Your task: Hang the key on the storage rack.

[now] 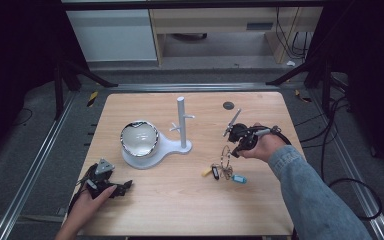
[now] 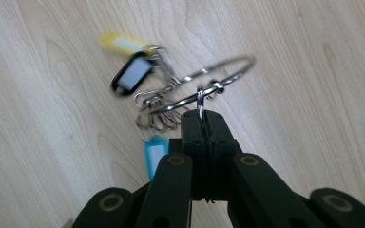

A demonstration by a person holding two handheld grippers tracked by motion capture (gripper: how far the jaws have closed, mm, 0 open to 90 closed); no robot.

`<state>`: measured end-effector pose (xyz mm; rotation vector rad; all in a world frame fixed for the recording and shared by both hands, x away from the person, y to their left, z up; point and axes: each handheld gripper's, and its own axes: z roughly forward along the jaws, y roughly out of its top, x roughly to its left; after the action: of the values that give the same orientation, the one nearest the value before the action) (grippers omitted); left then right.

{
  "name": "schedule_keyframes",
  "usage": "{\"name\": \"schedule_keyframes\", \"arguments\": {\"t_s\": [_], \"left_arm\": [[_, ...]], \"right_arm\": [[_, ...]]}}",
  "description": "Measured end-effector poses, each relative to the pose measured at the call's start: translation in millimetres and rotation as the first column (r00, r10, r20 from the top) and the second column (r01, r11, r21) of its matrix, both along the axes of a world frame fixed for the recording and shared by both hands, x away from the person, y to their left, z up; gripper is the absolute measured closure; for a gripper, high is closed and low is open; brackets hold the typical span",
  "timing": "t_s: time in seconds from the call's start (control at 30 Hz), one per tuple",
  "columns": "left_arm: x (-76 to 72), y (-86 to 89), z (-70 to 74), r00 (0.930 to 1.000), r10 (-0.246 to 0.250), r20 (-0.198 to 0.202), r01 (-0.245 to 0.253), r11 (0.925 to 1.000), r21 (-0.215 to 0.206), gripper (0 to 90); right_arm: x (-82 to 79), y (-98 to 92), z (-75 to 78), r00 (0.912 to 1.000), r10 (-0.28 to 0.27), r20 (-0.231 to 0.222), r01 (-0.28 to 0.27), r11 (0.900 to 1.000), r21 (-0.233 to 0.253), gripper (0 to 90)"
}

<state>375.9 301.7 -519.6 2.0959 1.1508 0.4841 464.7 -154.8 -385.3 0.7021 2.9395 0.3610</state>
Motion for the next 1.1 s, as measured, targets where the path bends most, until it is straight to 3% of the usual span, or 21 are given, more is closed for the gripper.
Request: {"name": "schedule_keyframes", "arguments": {"t_s": [0.87, 1.1], "left_arm": [[0.0, -0.2, -0.2, 1.0, 0.002, 0.001, -0.002, 1.0, -0.004, 0.0], [0.1, -0.1, -0.2, 1.0, 0.0, 0.002, 0.0, 1.0, -0.002, 0.0]], "right_arm": [[6.9, -0.5, 21.8, 0.9991, -0.034, 0.024, 0.034, 0.999, -0.019, 88.9], [8.8, -0.2, 35.4, 0.9987, -0.035, 0.037, 0.036, 0.999, -0.027, 89.0]]}}
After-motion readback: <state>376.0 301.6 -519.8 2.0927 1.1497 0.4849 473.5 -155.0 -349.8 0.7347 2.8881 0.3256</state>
